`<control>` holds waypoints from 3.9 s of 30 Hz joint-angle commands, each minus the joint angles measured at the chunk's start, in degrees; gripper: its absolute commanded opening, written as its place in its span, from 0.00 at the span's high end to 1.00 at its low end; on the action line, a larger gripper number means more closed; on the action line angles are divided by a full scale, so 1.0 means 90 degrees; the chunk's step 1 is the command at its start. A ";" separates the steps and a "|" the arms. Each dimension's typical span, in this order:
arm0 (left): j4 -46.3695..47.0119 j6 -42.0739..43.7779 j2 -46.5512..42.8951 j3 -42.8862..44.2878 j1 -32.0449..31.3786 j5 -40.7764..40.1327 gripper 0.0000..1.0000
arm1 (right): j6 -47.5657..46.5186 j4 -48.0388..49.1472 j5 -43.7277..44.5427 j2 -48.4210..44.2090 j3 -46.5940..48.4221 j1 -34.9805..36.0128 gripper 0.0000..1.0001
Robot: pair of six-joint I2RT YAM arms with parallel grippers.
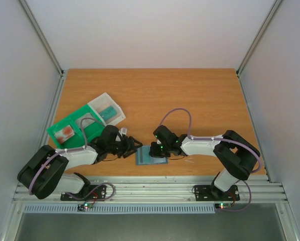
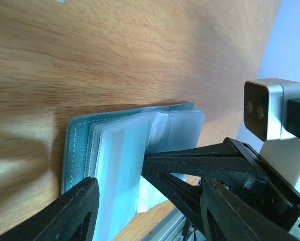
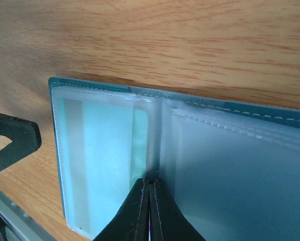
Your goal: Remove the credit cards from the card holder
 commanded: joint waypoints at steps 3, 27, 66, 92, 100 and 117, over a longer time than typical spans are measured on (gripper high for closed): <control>0.0575 0.0062 0.0356 -0.0046 -0.0024 0.0193 0.44 | 0.0060 -0.0299 0.0347 0.0168 -0.0262 0.0054 0.95; 0.0641 -0.0183 0.0267 0.0178 -0.0446 0.0132 0.51 | 0.0202 0.0311 0.0085 0.0087 -0.0496 0.0051 0.95; -0.0965 0.0171 0.0369 0.1075 -0.1185 -0.0837 0.78 | -0.0102 -0.0290 0.0383 -0.1987 -0.1010 0.0046 0.81; -0.1574 0.0260 0.0315 0.1307 -0.1190 -0.0998 0.83 | -0.0245 -0.0441 0.0684 -0.2070 -0.1010 0.0045 0.82; -0.0590 -0.0076 0.0592 0.1468 -0.1476 -0.0601 0.78 | -0.0310 -0.0862 0.1104 -0.2447 -0.1004 0.0047 0.82; -0.1270 0.0278 0.0642 0.1789 -0.1723 -0.1326 0.76 | -0.0381 -0.1073 0.1228 -0.2869 -0.0946 0.0051 0.83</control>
